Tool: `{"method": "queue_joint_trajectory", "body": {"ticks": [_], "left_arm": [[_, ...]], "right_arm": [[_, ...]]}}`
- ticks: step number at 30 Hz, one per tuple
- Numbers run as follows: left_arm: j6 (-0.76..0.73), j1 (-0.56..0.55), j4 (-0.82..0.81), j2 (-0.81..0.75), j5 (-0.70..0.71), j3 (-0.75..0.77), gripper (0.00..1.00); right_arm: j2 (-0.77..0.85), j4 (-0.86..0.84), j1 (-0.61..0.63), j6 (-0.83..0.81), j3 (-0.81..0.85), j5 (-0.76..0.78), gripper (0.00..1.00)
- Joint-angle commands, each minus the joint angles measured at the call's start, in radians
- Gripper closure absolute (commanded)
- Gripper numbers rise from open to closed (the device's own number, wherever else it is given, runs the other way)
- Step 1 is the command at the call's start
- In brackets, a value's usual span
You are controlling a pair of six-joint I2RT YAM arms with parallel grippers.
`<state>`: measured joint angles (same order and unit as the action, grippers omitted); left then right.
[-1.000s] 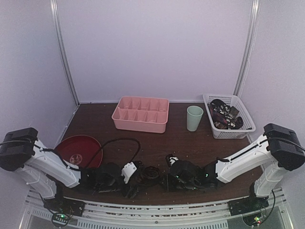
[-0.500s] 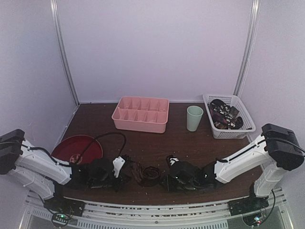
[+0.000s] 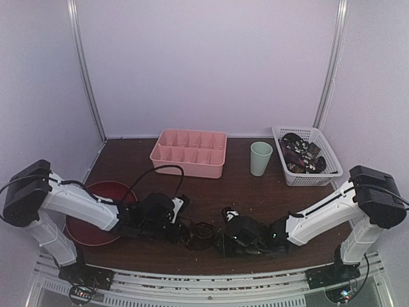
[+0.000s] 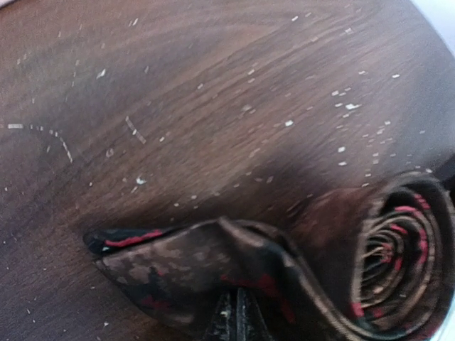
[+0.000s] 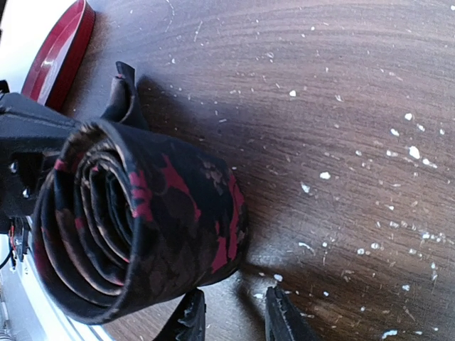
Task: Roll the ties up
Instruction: Roll the tie at the center of the board.
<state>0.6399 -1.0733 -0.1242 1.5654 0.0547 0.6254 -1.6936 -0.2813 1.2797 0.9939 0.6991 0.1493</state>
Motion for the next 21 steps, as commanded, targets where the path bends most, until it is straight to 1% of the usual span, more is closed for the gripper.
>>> {"method": "queue_joint_trajectory", "body": {"ticks": [1, 6, 11, 15, 21], "left_arm": [[0.011, 0.021, 0.083, 0.02, -0.026, 0.079, 1.0], [0.032, 0.021, 0.196, -0.038, 0.014, 0.095, 1.0], [0.084, 0.021, 0.222, -0.085, -0.014, 0.037, 1.0], [0.092, 0.026, 0.233, -0.061, -0.016, 0.025, 1.0], [0.077, 0.036, 0.24, 0.012, -0.032, 0.063, 1.0]], "right_arm": [[-0.02, 0.005, 0.0, -0.015, 0.02, 0.022, 0.69], [-0.017, -0.001, -0.002, -0.014, 0.009, 0.024, 0.69], [-0.01, -0.007, 0.0, -0.014, 0.0, 0.025, 0.69], [-0.011, -0.011, -0.002, -0.014, 0.001, 0.023, 0.69], [-0.01, -0.009, -0.002, -0.014, -0.002, 0.026, 0.69]]}}
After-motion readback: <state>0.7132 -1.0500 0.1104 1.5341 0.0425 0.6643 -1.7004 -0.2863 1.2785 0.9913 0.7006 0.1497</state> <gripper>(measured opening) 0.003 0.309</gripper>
